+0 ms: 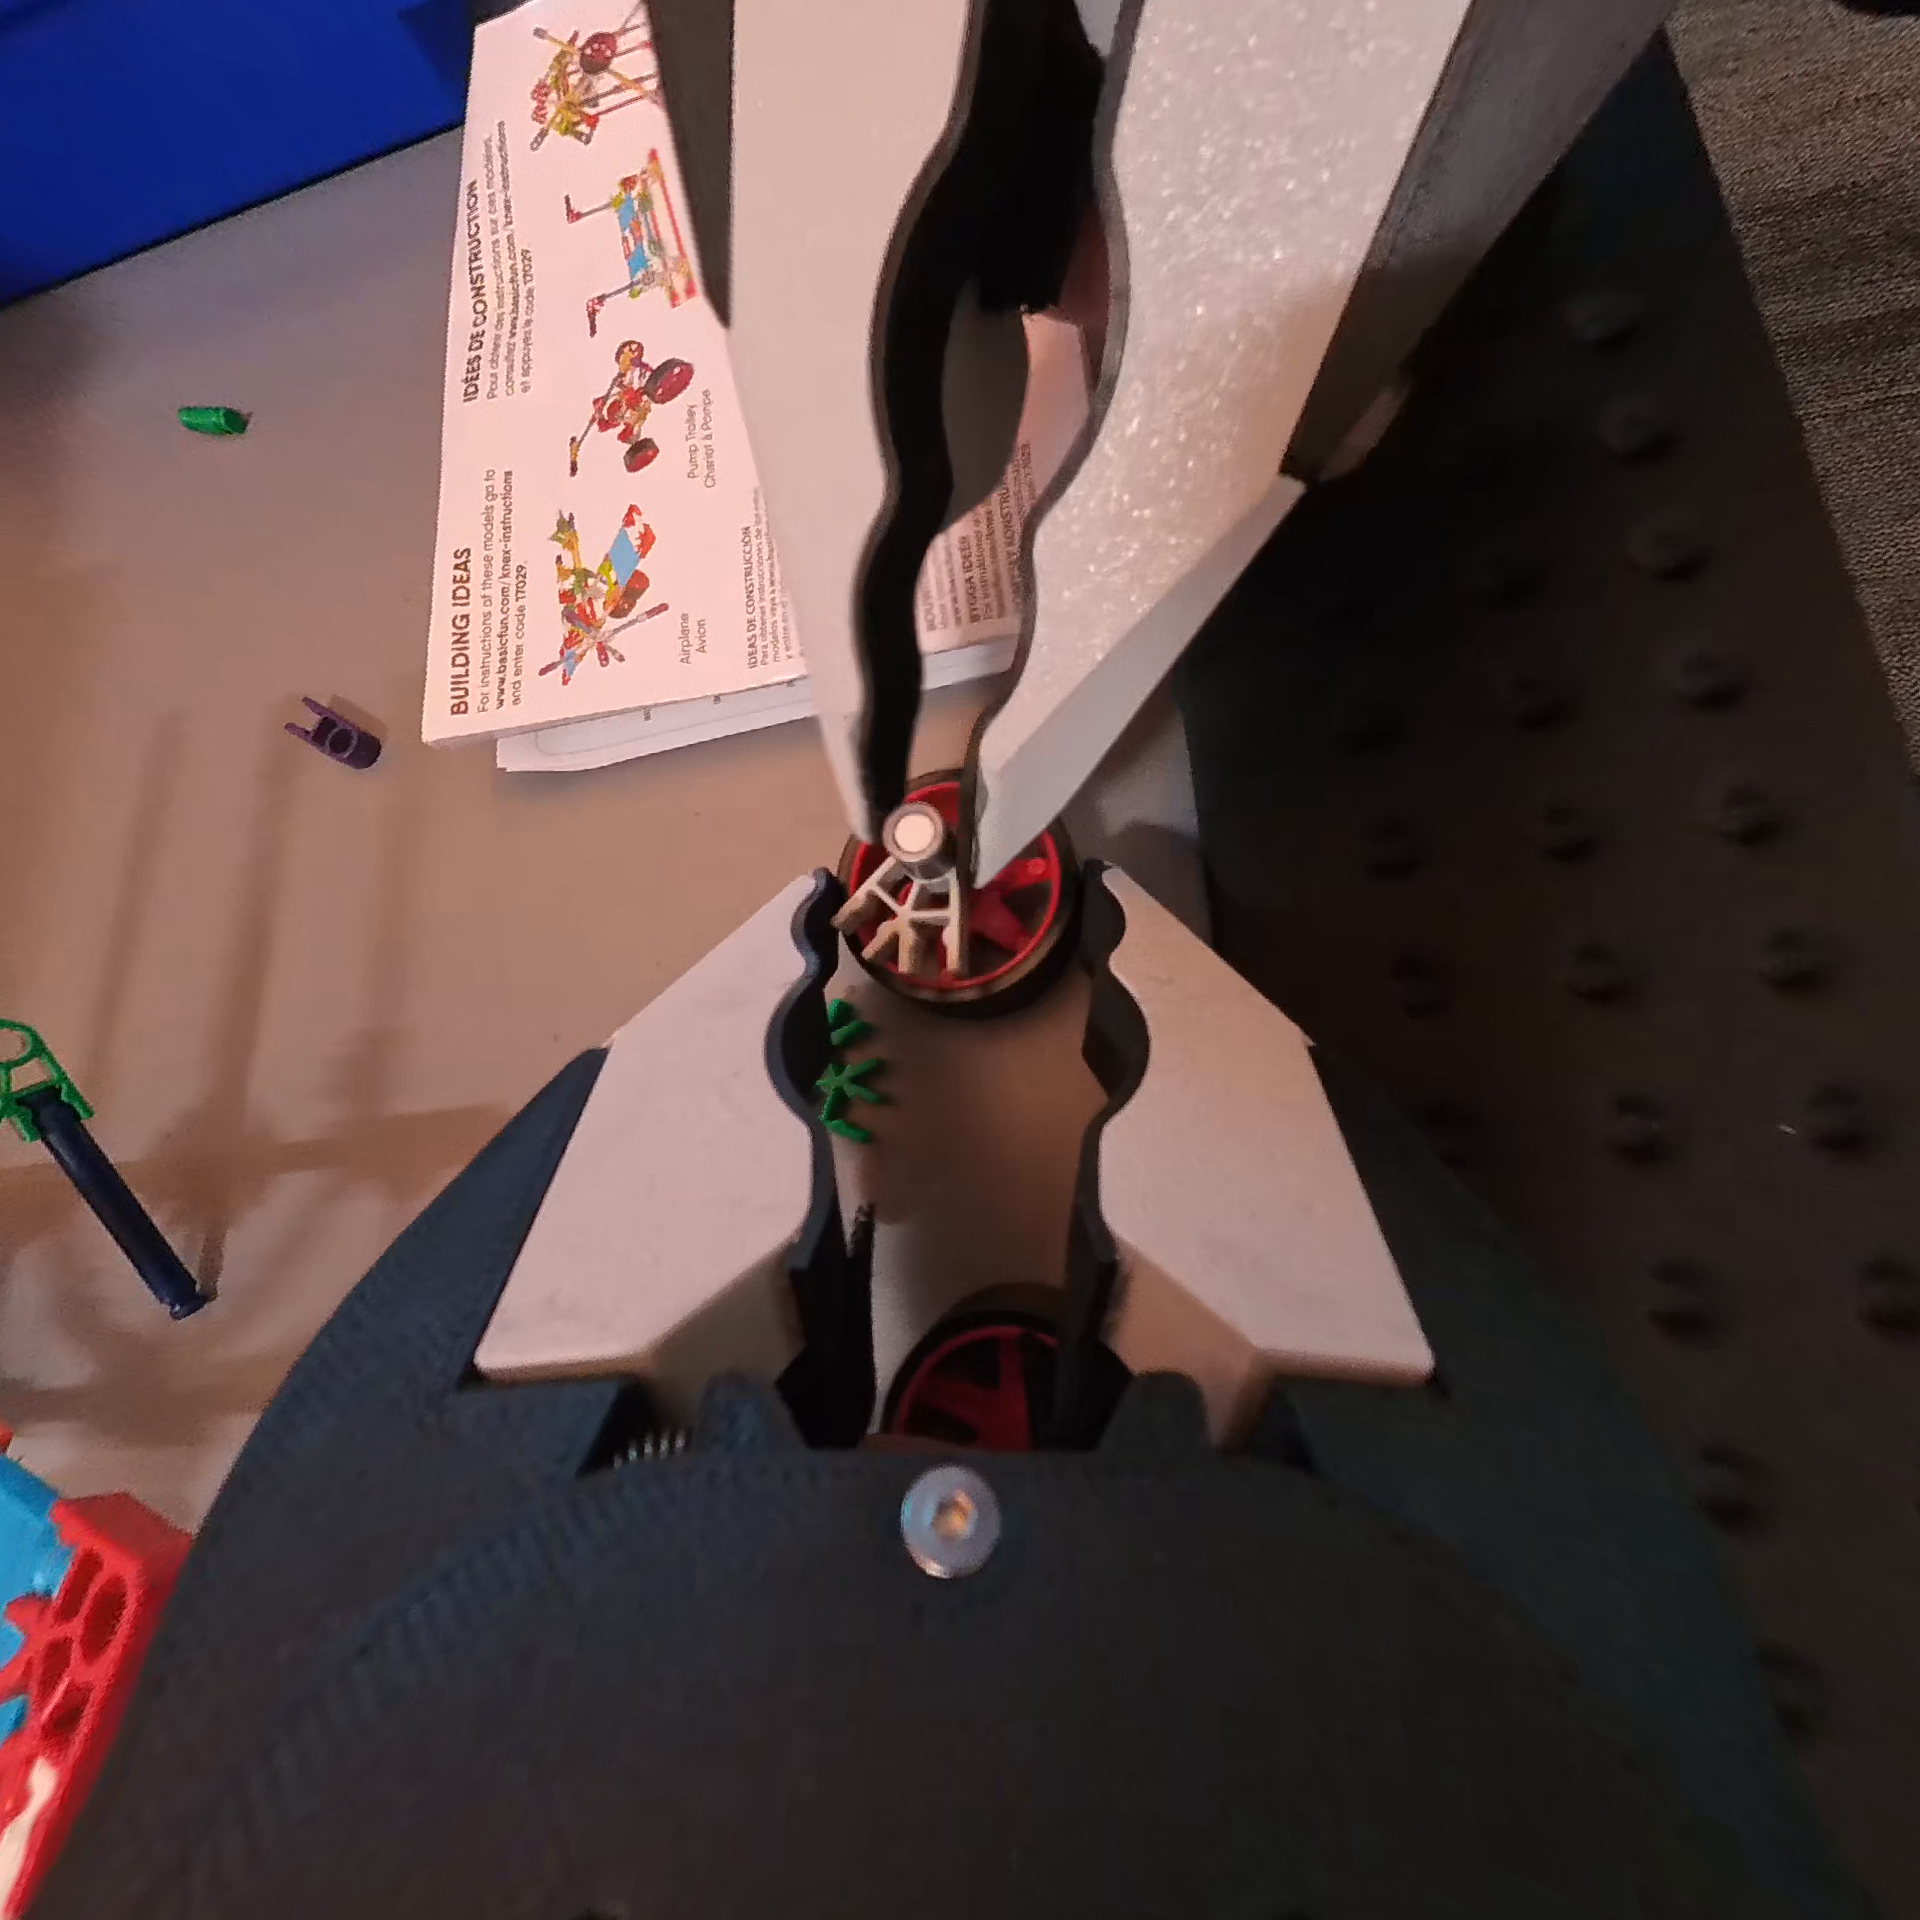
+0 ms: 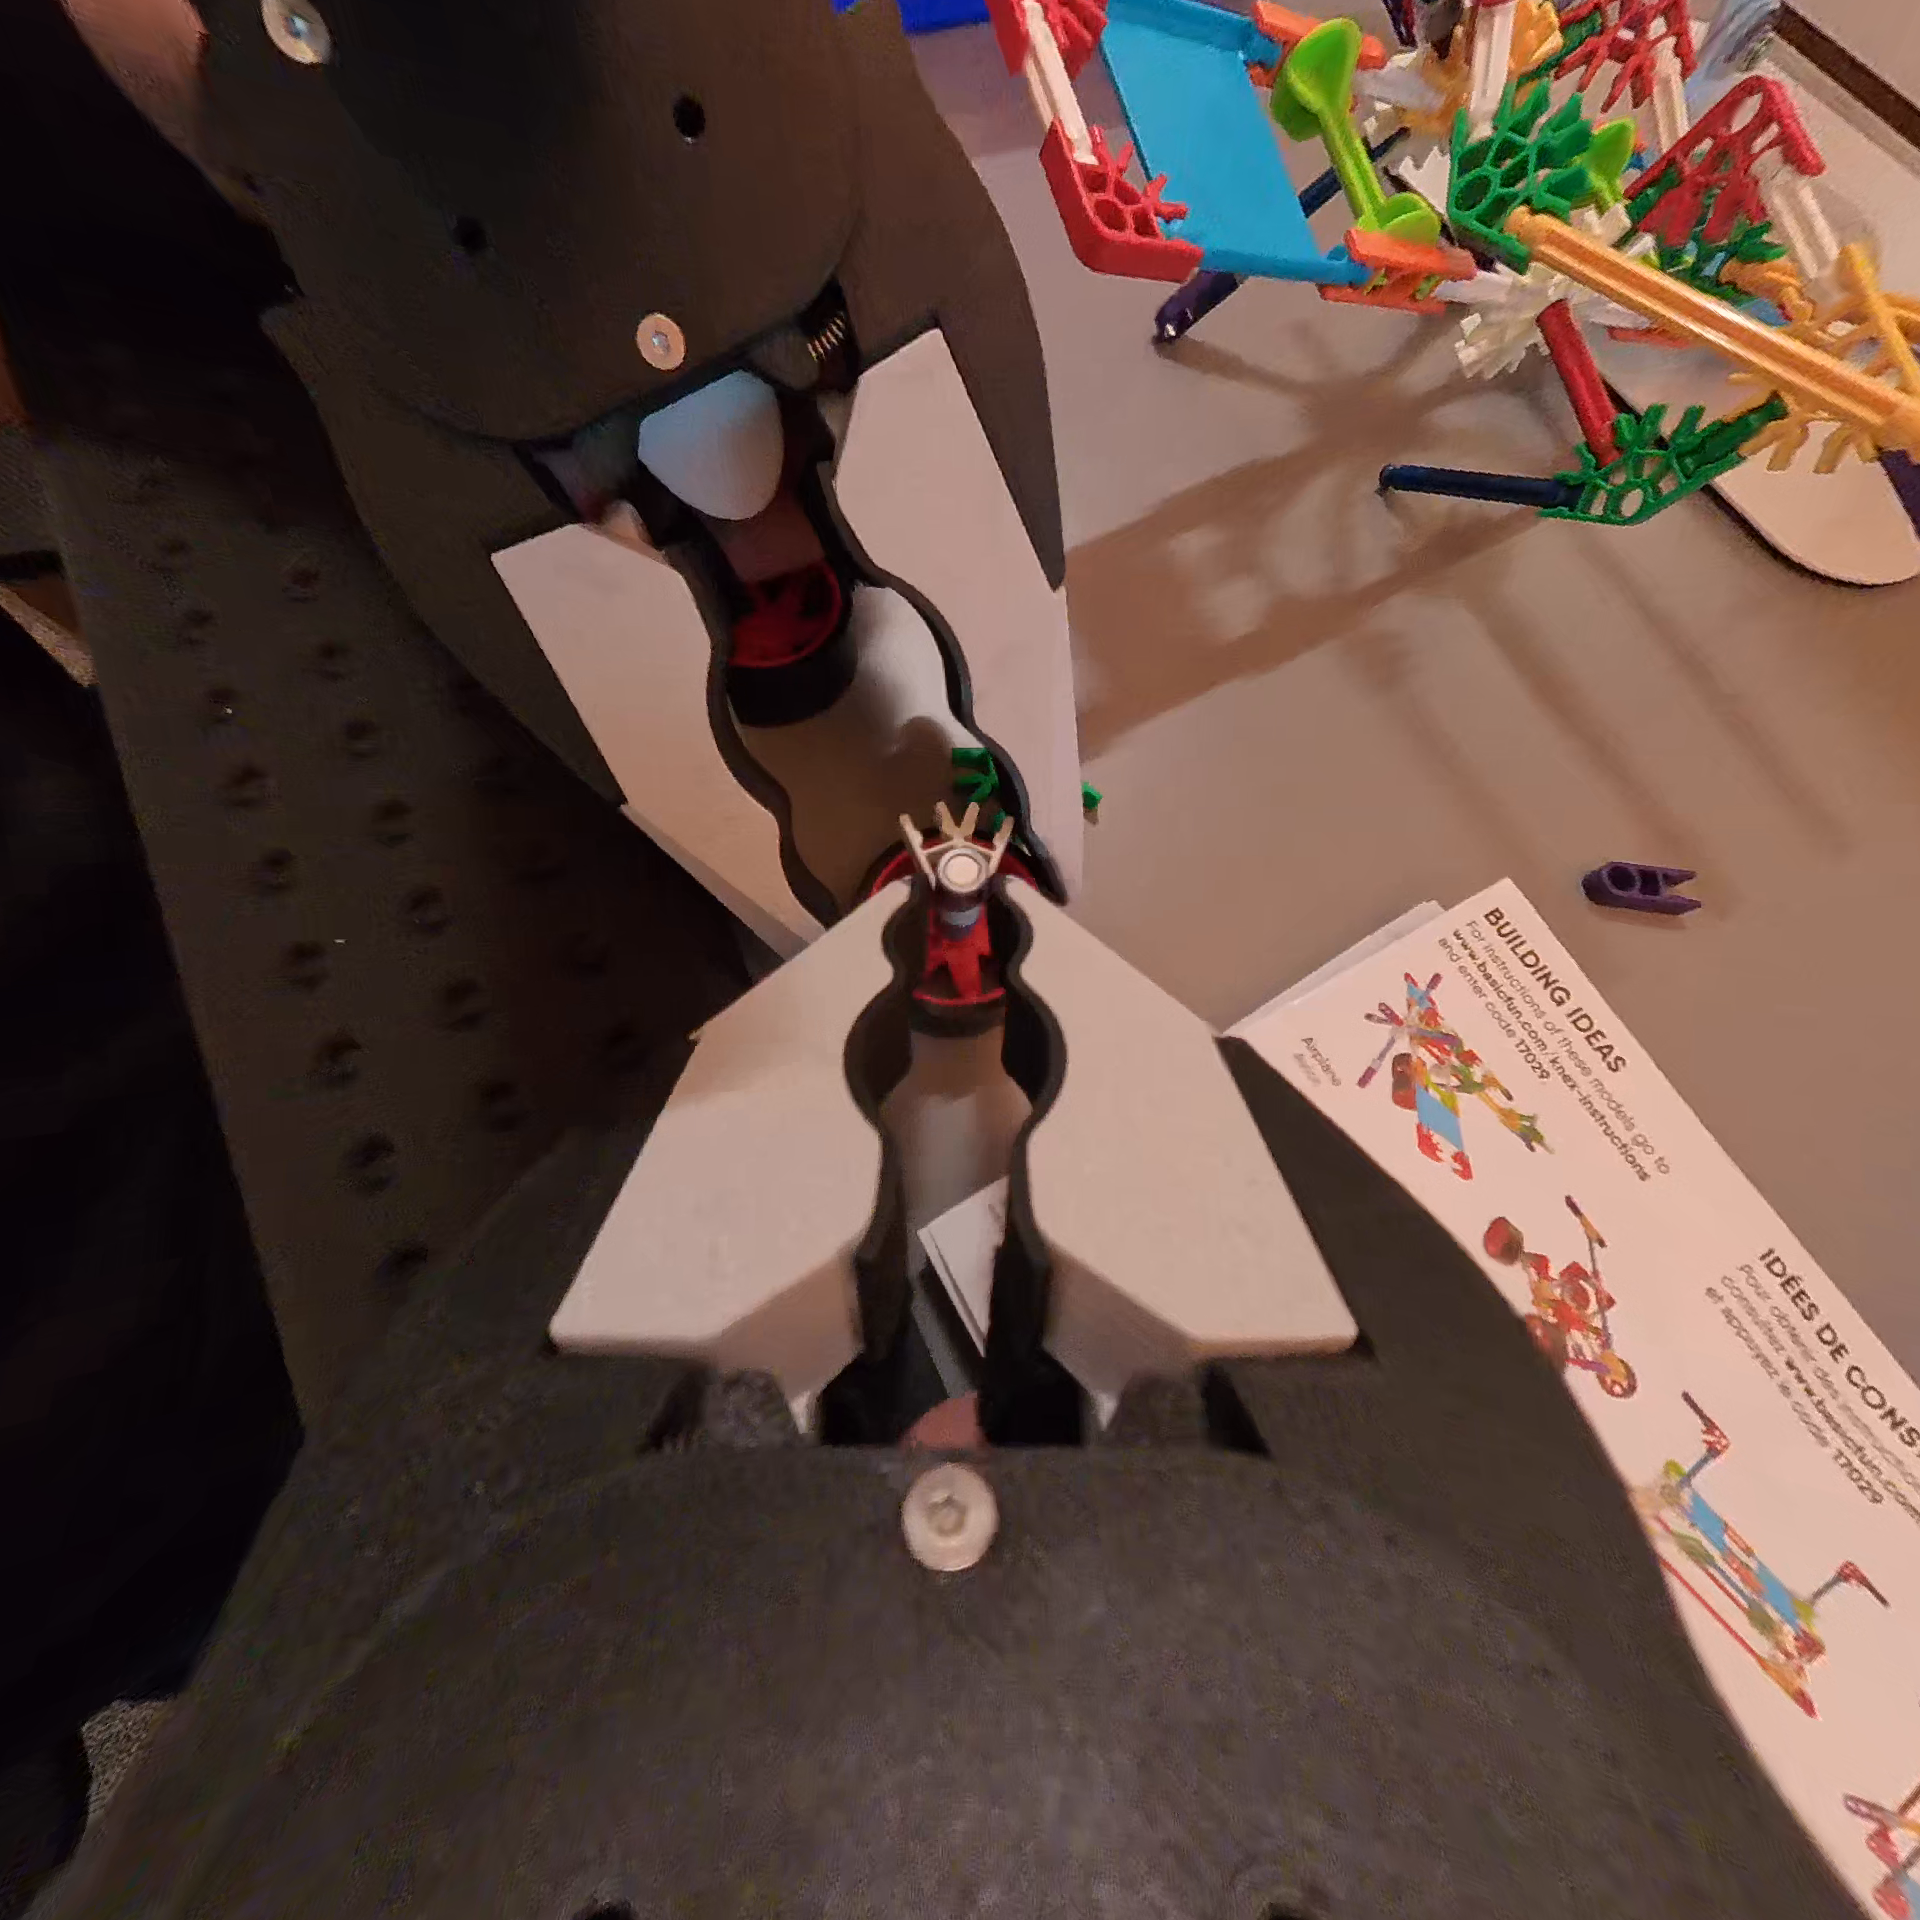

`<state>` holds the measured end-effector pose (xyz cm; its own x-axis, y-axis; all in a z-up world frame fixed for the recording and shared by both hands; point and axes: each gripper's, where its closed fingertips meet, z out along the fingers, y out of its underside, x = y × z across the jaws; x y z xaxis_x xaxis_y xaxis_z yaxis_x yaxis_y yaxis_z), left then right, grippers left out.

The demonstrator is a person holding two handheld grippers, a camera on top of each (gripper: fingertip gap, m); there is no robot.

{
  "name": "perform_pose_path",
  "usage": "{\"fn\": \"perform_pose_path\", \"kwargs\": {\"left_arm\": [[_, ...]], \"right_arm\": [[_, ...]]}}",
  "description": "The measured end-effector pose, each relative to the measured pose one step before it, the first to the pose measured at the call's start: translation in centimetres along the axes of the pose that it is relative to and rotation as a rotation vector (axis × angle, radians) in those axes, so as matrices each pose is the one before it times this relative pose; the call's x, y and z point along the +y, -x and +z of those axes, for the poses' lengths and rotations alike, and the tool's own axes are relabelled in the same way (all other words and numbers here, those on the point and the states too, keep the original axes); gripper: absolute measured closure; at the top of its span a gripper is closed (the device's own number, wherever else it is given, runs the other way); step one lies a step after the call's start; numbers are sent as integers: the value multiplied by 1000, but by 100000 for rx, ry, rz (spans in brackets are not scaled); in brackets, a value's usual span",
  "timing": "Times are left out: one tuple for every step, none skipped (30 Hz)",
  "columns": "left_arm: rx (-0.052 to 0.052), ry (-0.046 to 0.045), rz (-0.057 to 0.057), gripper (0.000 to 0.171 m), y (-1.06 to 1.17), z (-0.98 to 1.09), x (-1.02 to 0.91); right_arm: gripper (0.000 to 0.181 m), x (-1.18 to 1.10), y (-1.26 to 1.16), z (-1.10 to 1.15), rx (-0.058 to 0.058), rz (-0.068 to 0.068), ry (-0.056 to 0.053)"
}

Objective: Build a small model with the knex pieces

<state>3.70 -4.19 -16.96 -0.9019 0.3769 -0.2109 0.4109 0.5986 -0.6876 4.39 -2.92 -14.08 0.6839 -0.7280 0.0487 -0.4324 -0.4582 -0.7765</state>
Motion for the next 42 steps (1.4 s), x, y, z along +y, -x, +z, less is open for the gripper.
{"fn": "perform_pose_path", "kwargs": {"left_arm": [[78,-104,-4,128,5,-18,16],[-8,-10,43,128,-3,-13,11],[4,14,4,128,0,-1,2],[68,6,-55,128,-1,5,-1],[-15,-58,36,128,-3,-10,4],[-8,-11,0,128,1,1,-2],[45,-19,-79,128,1,7,-4],[18,-32,2,128,-6,-5,2],[-84,-13,131,128,-1,-3,-4],[-117,23,85,128,7,0,12],[-69,17,25,128,2,0,-2],[-51,-9,34,128,-3,-5,1],[-61,1,48,128,3,1,-4],[8,7,-63,128,-5,-1,1],[82,-35,-137,128,1,7,-3],[32,0,-146,128,5,-10,1],[2,47,156,128,-6,-16,14],[490,117,147,128,-55,-60,41],[245,89,-202,128,-9,-64,53],[-166,-82,-271,128,55,-34,58],[67,51,-234,128,8,-32,46],[193,63,-145,128,-19,-37,32],[9,-22,-252,128,11,-4,26],[13,-7,-288,128,-4,-2,7],[7,-4,-91,127,2,-1,3],[100,-28,-50,128,1,-1,4],[397,-42,-83,127,-38,-8,12],[188,-99,-135,127,1,1,2],[214,-16,-152,127,-1,2,8],[160,32,-88,127,-3,9,0],[105,-3,-17,127,-7,-1,4],[134,-19,-91,127,6,4,3],[147,-48,-137,127,1,6,-1],[130,-41,-107,127,-4,7,-4],[102,-4,-42,128,-4,6,-3],[81,-20,-66,127,-8,15,-15],[20,-19,-53,127,-7,1,-3],[-51,-24,7,127,2,2,10],[-100,-2,-38,127,2,2,-4],[-334,182,-469,127,77,-24,53],[-543,-89,-499,127,154,-14,51],[418,-314,-75,127,-18,-3,21]], "right_arm": [[174,-75,45,-54,-745,446,-712],[175,-153,-40,-101,-519,844,-1031],[175,-292,26,-145,-933,910,-1943],[175,-31,20,-43,-624,169,-22],[175,82,-35,18,-84,-191,811],[175,-31,-3,11,-323,322,14],[175,-10,26,22,-216,-71,-64],[175,140,2,57,76,-549,826],[175,-25,-5,-44,-190,-27,-259],[175,-345,24,-232,-1057,1069,-2238],[175,-535,-20,-391,-1609,1853,-3363],[175,-544,-326,-405,-259,2389,-3351],[175,-359,-509,-307,606,2168,-1953],[175,34,-538,-103,993,1023,554],[175,338,-591,149,1616,371,2526],[175,444,-606,312,2151,215,3065],[175,533,-482,444,1853,-94,3834],[175,535,-351,508,1515,-908,3933],[175,296,-369,464,1790,-1185,2596],[175,274,-245,423,848,-344,2355],[175,326,-210,409,623,-358,2724],[175,327,-122,381,403,-814,2626],[174,413,85,340,-850,-491,2903],[171,456,94,293,-819,-164,3028],[164,307,-104,139,678,-525,2075],[159,-2,-41,-91,583,-682,-245],[157,9,54,-218,-130,-484,-249],[158,-138,-88,-364,841,-316,-1202],[159,-361,-156,-555,1532,-145,-2765],[159,-365,35,-628,36,352,-2653],[161,-377,223,-593,-813,-240,-2713],[161,-414,490,-471,-1830,-916,-2673],[160,-310,811,-255,-3455,-998,-1803],[158,-226,944,21,-3700,-1605,-994],[157,-32,677,315,-1982,-1527,560],[156,346,382,541,-495,-1190,3157],[157,412,137,622,823,-1684,3725],[162,-5,100,498,725,-1391,985],[163,-229,77,301,107,-323,-530],[164,-103,-21,100,313,-318,-148],[173,12,253,-24,-1489,-256,131],[173,-18,51,-47,-287,-76,-335]]}}
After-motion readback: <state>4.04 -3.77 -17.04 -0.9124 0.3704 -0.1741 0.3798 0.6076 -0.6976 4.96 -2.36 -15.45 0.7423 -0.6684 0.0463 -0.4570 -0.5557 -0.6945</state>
